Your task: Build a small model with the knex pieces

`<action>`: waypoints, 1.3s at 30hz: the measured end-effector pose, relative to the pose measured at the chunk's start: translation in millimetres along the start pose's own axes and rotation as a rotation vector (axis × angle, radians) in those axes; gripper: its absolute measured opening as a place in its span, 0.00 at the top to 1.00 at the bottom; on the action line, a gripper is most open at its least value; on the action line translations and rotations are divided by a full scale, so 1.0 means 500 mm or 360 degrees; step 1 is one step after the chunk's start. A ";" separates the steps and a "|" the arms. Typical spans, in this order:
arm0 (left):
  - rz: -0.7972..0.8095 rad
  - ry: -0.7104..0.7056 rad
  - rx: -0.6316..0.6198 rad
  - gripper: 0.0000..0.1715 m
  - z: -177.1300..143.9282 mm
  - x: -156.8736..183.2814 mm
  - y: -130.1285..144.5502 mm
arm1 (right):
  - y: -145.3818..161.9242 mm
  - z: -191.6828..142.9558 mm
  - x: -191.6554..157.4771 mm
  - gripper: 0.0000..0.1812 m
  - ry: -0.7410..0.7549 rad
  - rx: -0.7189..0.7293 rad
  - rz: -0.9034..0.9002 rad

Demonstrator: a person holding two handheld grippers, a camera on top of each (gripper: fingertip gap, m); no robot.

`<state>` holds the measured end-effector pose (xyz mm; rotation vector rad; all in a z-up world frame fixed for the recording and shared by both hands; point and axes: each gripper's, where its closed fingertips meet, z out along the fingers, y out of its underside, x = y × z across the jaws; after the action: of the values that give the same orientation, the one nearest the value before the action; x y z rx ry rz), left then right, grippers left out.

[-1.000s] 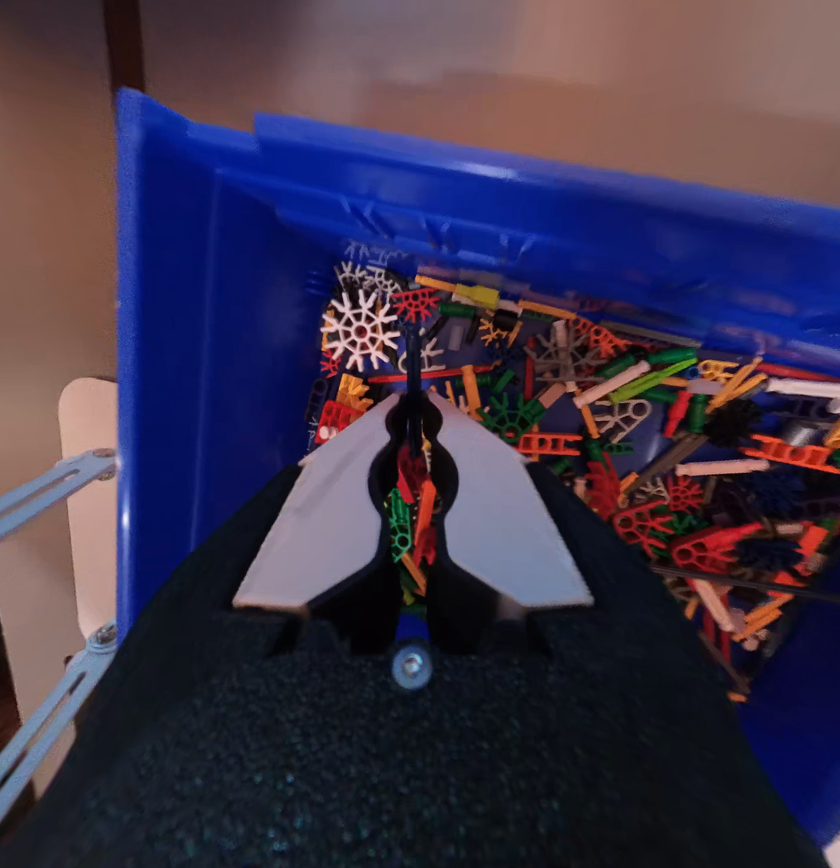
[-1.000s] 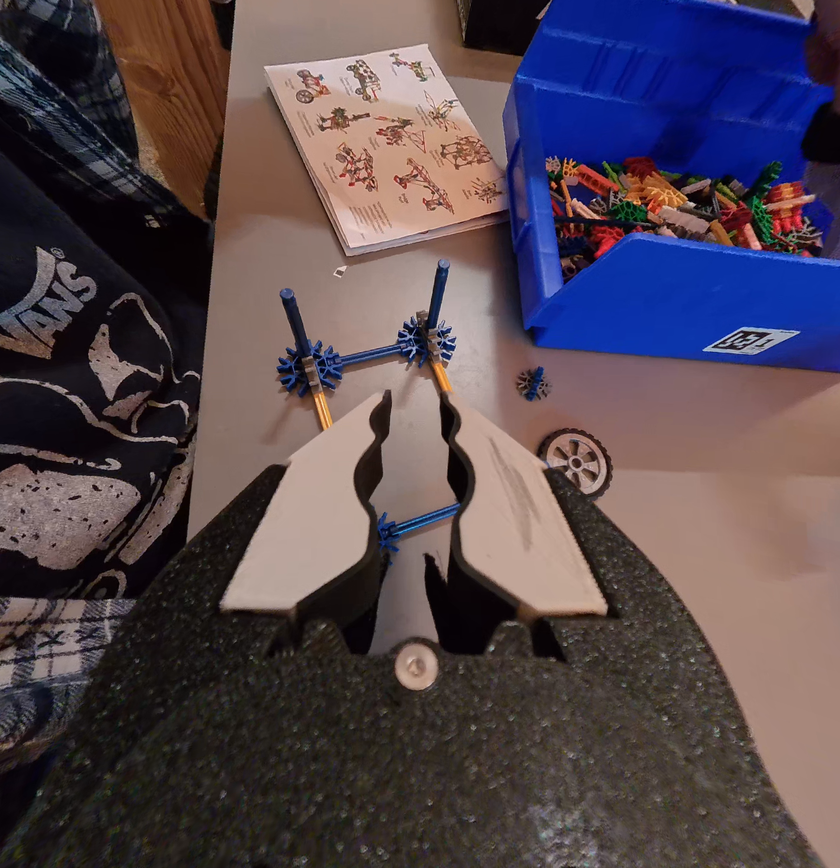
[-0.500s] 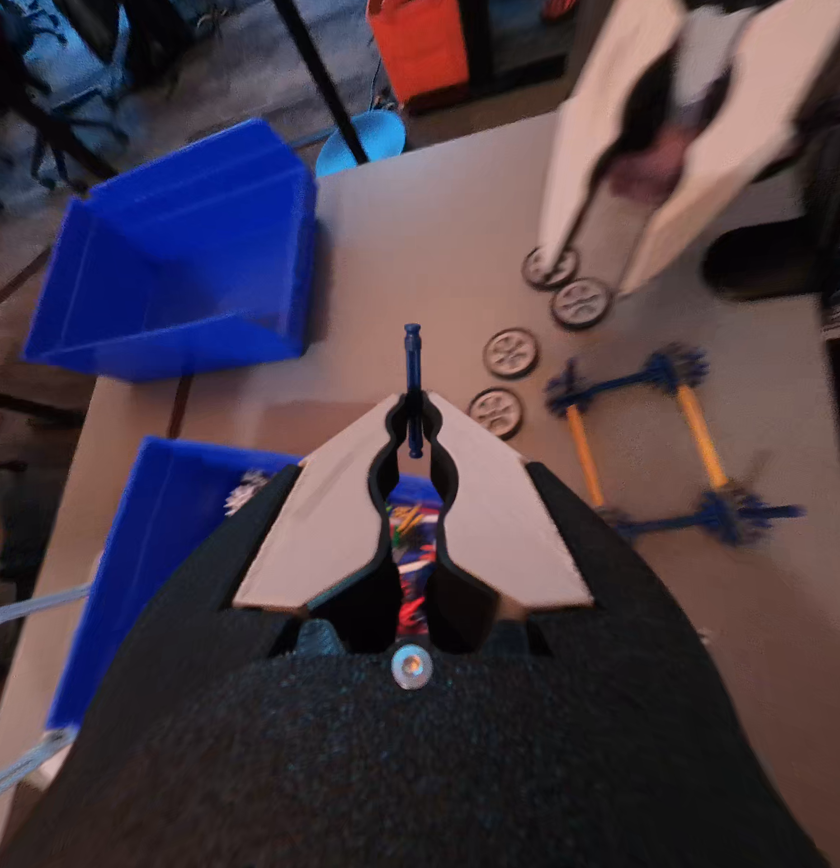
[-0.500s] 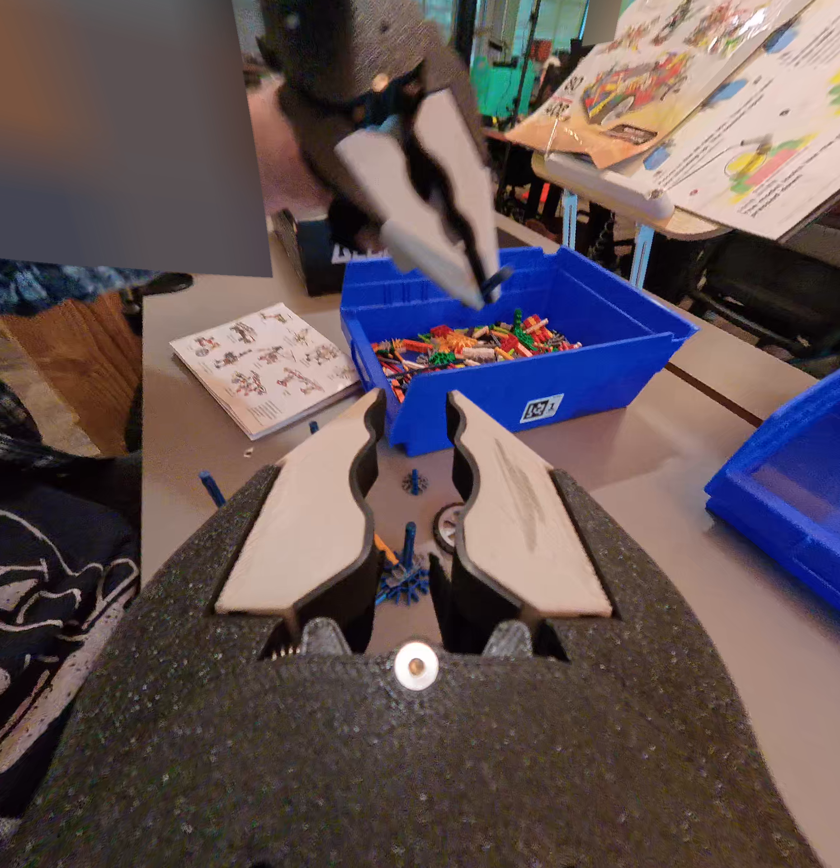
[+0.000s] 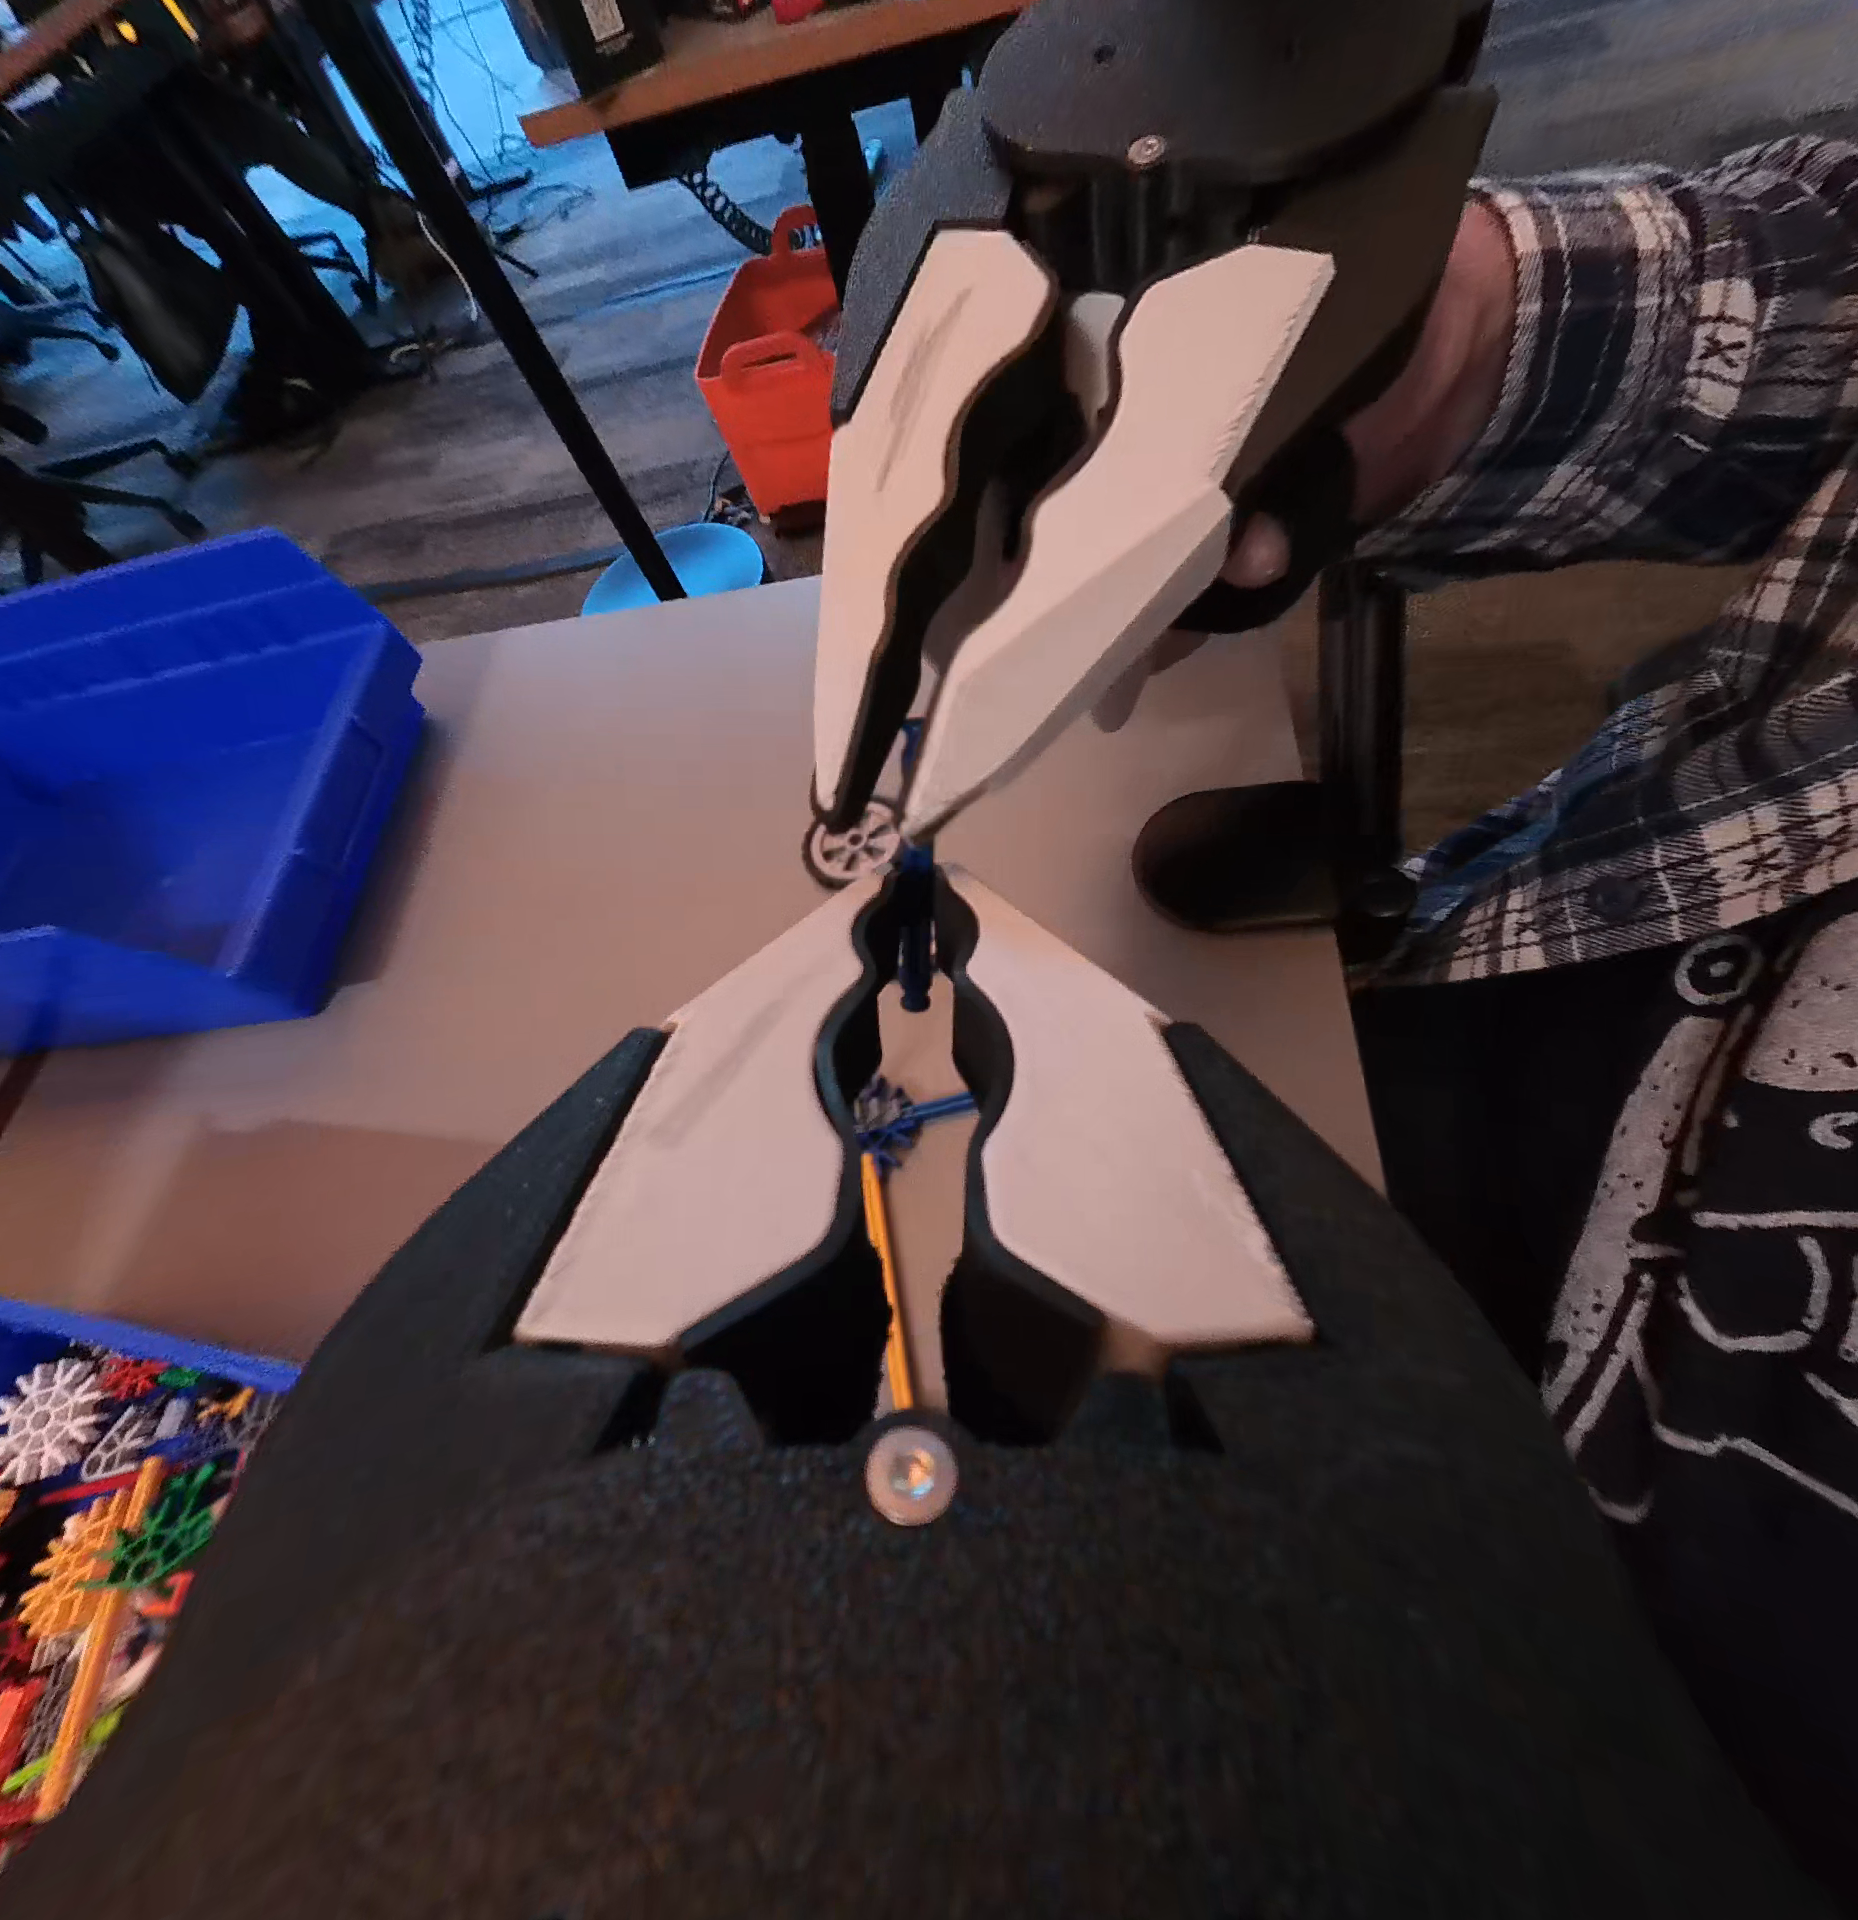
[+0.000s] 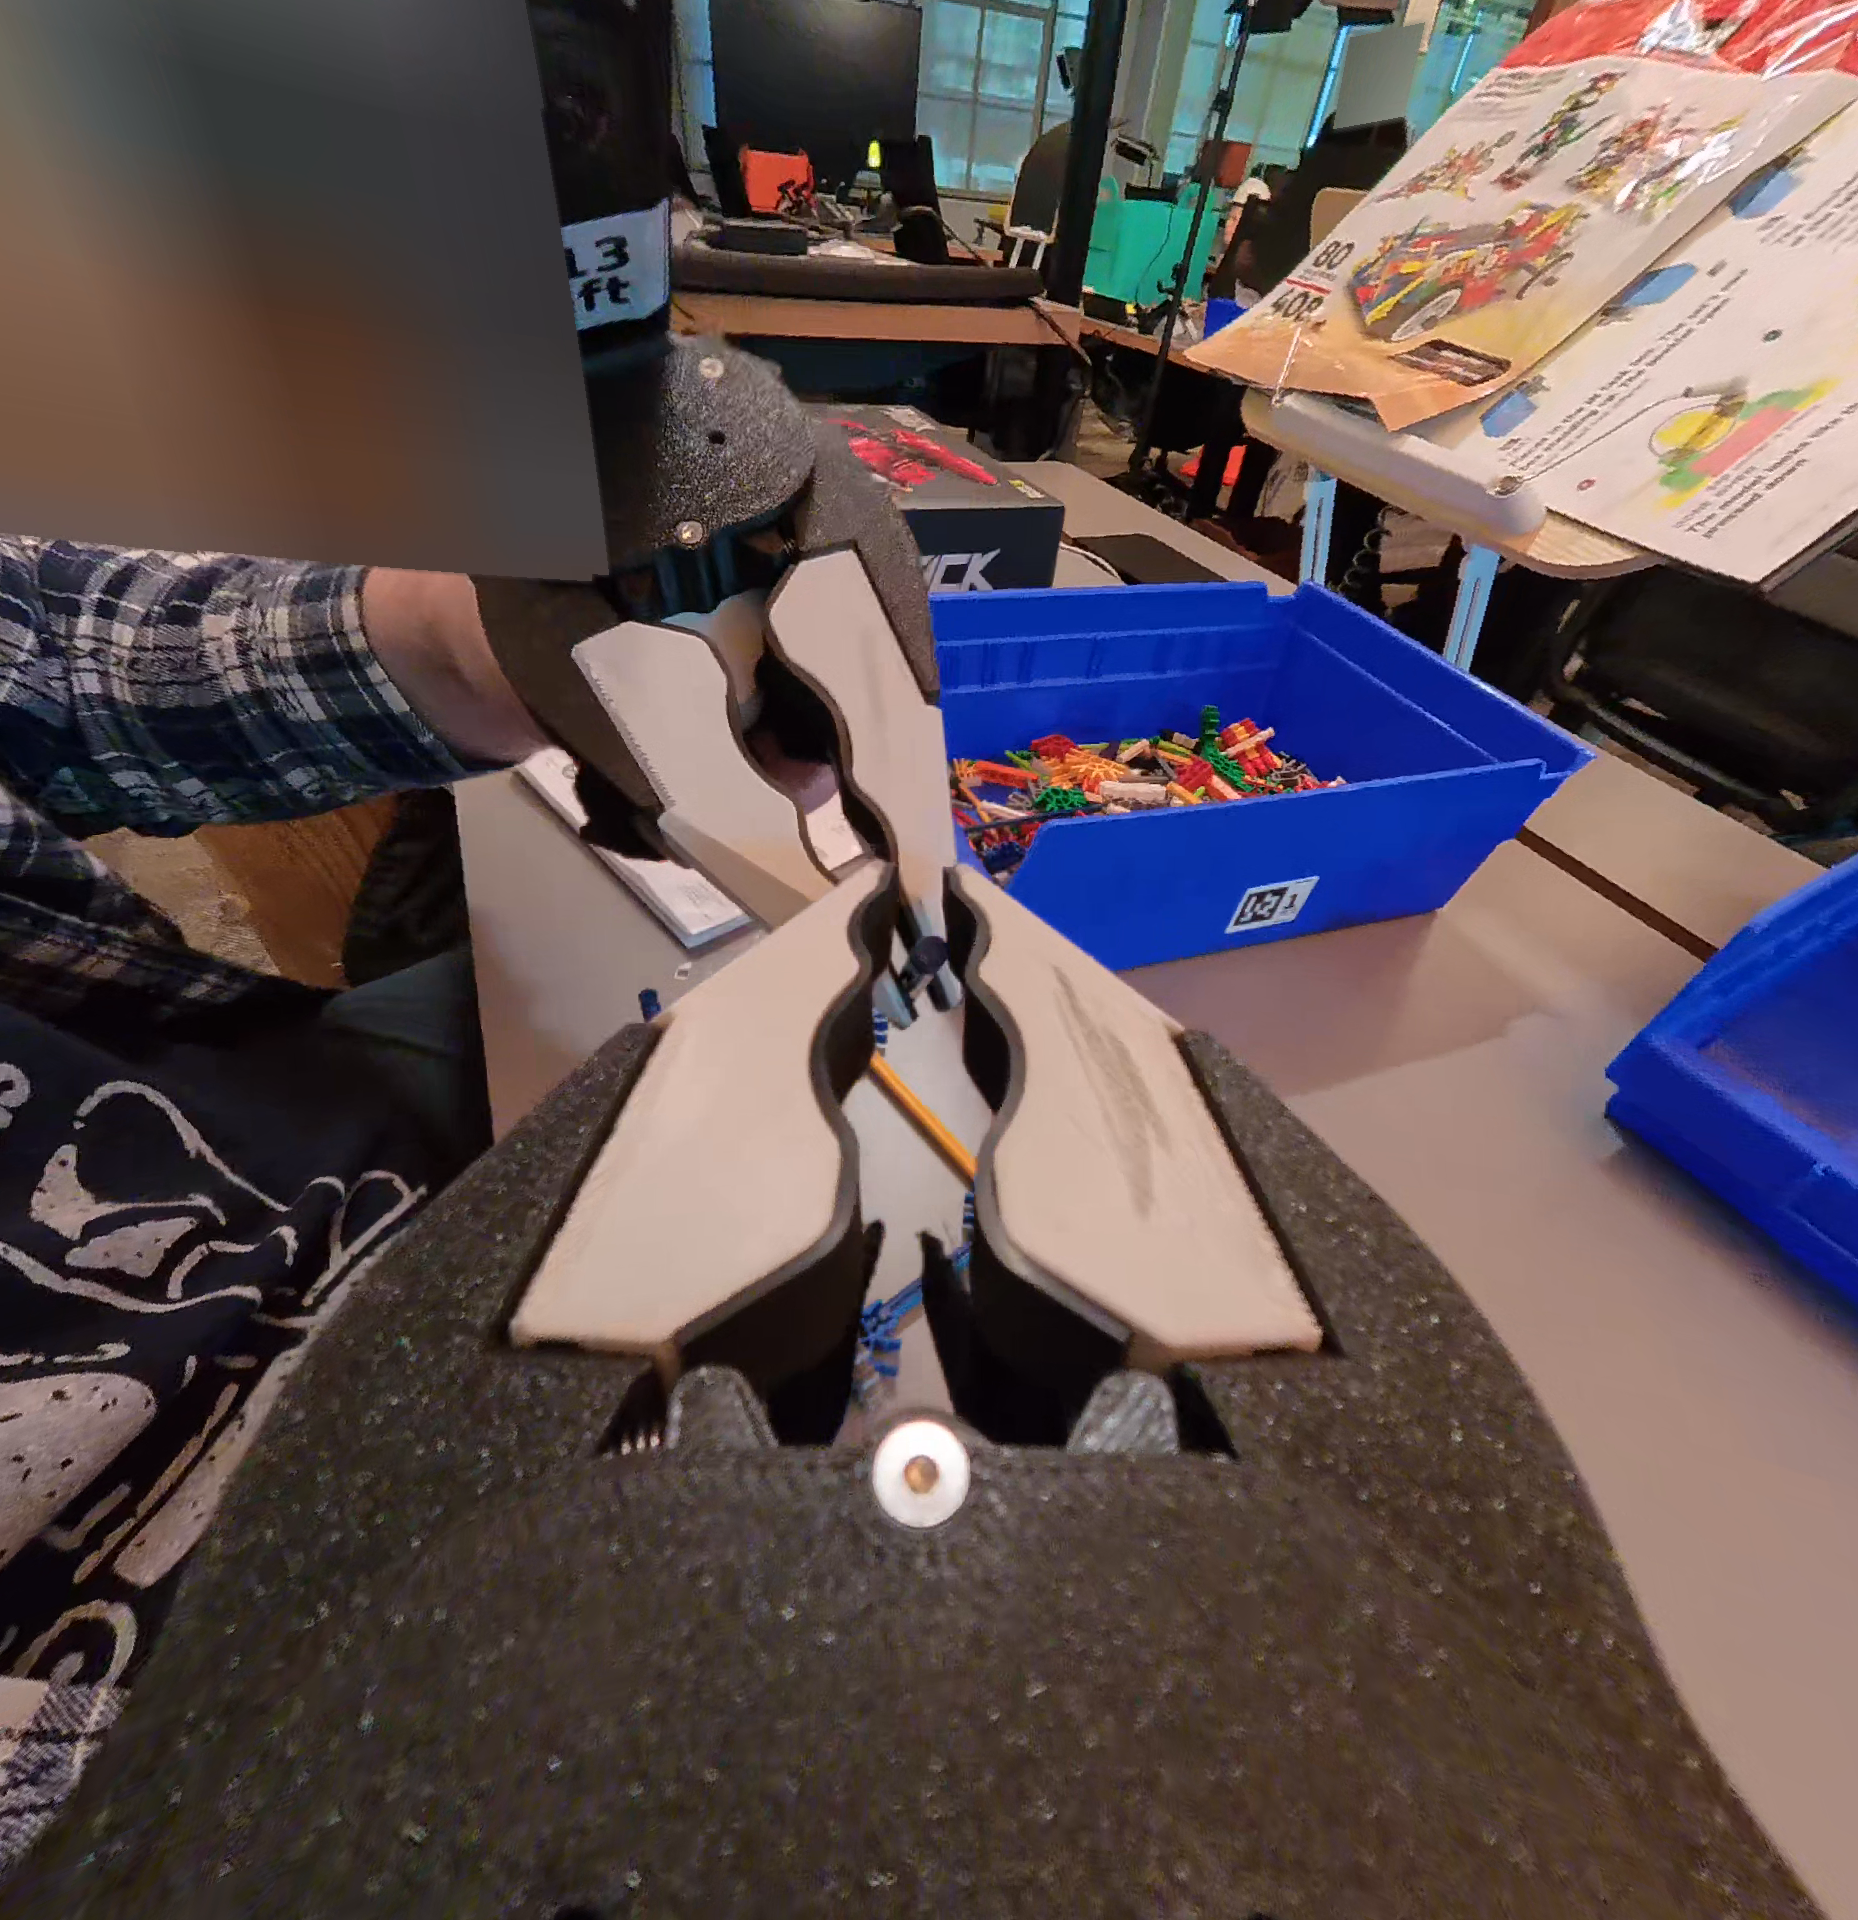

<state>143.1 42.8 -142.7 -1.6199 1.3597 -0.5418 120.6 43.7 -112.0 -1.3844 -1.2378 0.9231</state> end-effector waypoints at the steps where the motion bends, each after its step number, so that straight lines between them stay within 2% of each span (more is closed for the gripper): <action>1: 0.0004 -0.0001 0.0034 0.98 0.001 0.006 -0.006 | -0.002 -0.005 -0.003 0.96 0.0008 0.0013 0.0002; 7: -0.0011 0.0023 0.0186 0.99 -0.004 0.027 -0.030 | 0.006 -0.025 -0.020 0.93 -0.0003 0.0000 0.0033; 9: 0.0000 0.0024 0.0197 0.99 0.001 0.037 -0.031 | 0.008 -0.028 -0.030 0.97 -0.0030 -0.0011 0.0021; 13: -0.0024 -0.0021 0.0215 0.98 0.003 0.044 -0.035 | 0.009 -0.035 -0.037 0.98 -0.0045 -0.0035 -0.0015; 15: -0.0063 -0.0078 0.0187 0.94 0.003 0.041 -0.029 | 0.011 -0.037 -0.038 0.98 -0.0042 -0.0043 -0.0012; 18: -0.0135 -0.0216 0.0048 0.87 0.005 0.041 -0.003 | 0.029 -0.041 -0.035 0.97 -0.0034 -0.0104 -0.0010; 21: -0.0180 -0.0298 0.0005 0.84 0.020 0.084 0.009 | 0.059 -0.044 -0.031 0.97 -0.0057 -0.0213 0.0022; 24: -0.0255 -0.0389 -0.0096 0.78 0.055 0.115 0.048 | 0.096 -0.041 -0.029 0.98 -0.0086 -0.0356 0.0028; 28: -0.0424 -0.0470 -0.0143 0.76 0.093 0.121 0.087 | 0.129 -0.029 -0.028 0.98 -0.0116 -0.0474 0.0034; 30: -0.0453 -0.0506 -0.0229 0.76 0.107 0.117 0.115 | 0.149 -0.022 -0.030 0.98 -0.0125 -0.0541 0.0047; 33: -0.0464 -0.0588 -0.0348 0.75 0.110 0.098 0.159 | 0.175 -0.014 -0.036 0.98 -0.0127 -0.0609 0.0025; 39: -0.0501 -0.0570 -0.0527 0.76 0.106 0.099 0.226 | 0.200 0.000 -0.035 0.98 -0.0105 -0.0640 0.0035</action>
<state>140.6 19.9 -275.0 -2.1037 0.9674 -0.1929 137.5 31.0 -211.2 -1.6927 -1.5195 0.7646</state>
